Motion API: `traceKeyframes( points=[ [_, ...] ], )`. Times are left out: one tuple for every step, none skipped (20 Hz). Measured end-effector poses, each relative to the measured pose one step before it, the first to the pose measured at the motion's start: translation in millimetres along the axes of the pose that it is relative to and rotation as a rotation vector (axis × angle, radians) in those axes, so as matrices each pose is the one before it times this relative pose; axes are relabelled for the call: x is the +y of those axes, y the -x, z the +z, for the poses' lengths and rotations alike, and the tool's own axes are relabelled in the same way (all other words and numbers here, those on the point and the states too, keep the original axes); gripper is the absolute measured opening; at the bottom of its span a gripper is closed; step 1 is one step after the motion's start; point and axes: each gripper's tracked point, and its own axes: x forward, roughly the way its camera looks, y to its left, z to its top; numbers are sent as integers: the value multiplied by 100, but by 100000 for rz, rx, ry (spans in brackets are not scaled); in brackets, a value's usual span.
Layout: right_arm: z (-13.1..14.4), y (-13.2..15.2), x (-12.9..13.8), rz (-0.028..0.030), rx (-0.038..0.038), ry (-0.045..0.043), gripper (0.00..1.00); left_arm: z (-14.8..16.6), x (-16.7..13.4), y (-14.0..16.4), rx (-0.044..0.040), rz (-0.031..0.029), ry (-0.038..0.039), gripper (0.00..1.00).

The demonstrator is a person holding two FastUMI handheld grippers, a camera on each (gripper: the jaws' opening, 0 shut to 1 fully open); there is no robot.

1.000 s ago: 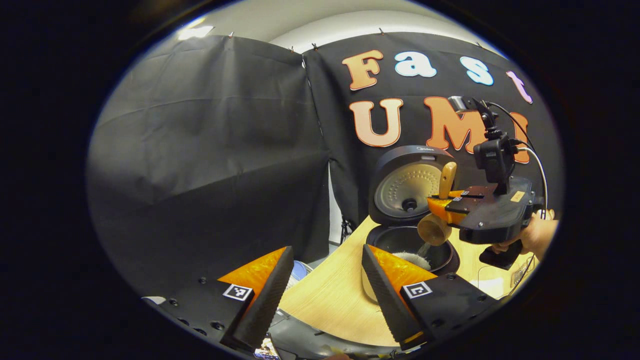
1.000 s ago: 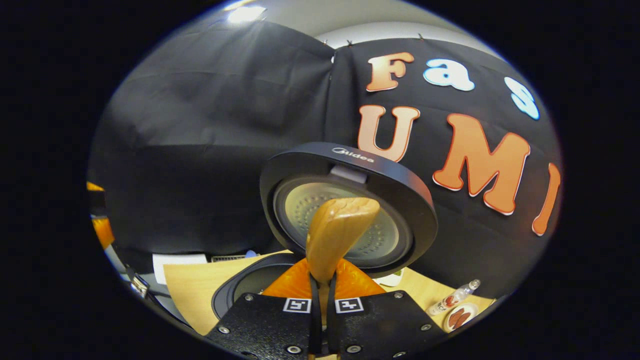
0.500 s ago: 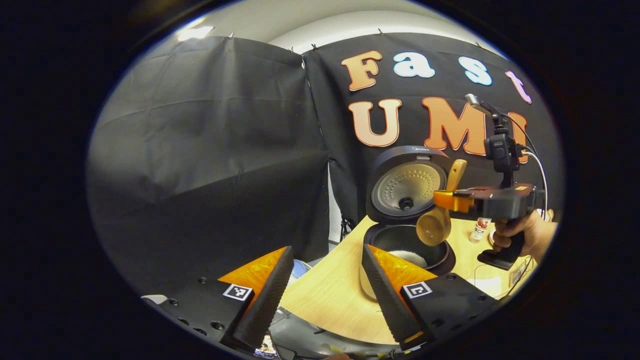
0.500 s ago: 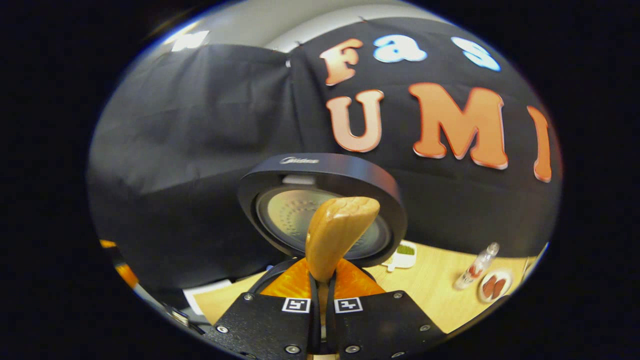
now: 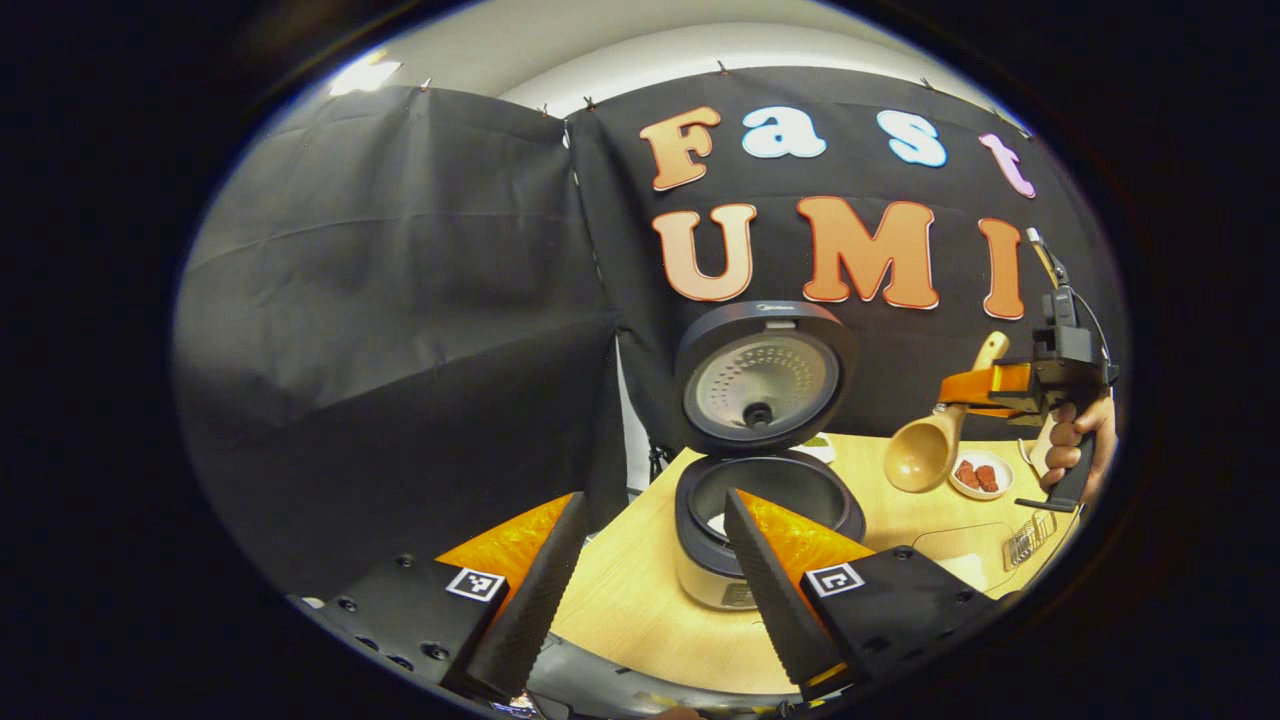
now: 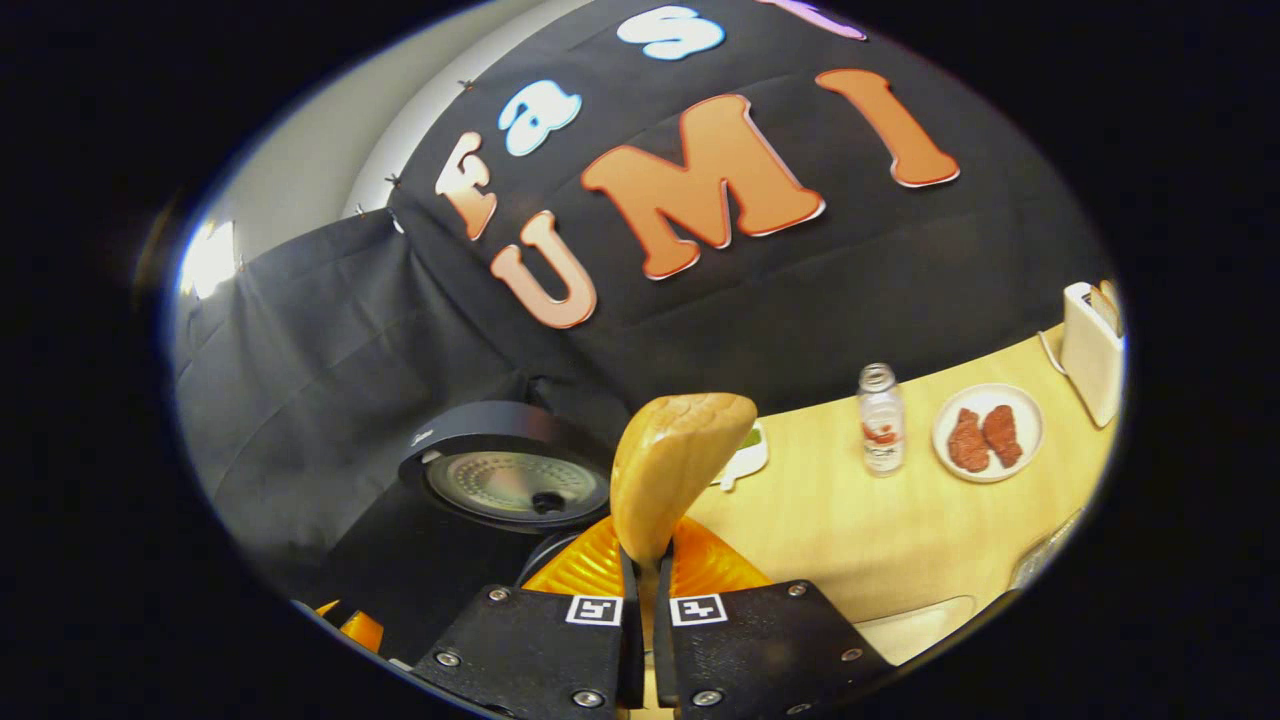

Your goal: Close the left gripper, press the button to open the rice cooker; take a wooden spoon from the chopstick holder with the right hand, scoop a spoonful of rice and pour it into the rice cooker, then put the wooden spoon back into the chopstick holder.

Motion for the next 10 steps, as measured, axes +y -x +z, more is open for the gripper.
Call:
traceKeyframes(
  points=[
    [441,934,-1918,-2982,-1066,-351,4,114,-658,41,-122,-1071,-389,83],
    [342,962,-1980,-3388,-980,-336,4,-49,-782,-48,89,-1215,-252,84],
    [319,773,-1907,-3189,-789,-633,4,-33,-769,40,27,-1112,-257,83],
    [301,1027,-1875,-3030,-690,-1147,4,52,-675,21,117,-1161,-346,83],
    [275,773,-1760,-2460,-526,-1274,4,8,-696,7,79,-1063,-416,83],
    [205,727,-1525,-2357,-490,-896,4,113,-756,-19,-78,-1083,-453,84],
    [175,538,-1558,-2325,-620,-366,4,237,-643,158,-330,-963,-617,84],
    [53,742,-1478,-2312,-378,25,4,161,-656,-44,-349,-876,-456,83],
    [22,541,-1347,-1742,-292,295,4,-24,-742,50,-20,-845,-447,94],
    [38,619,-1300,-1764,-191,-37,4,78,-642,39,80,-806,-133,94]
  ],
)
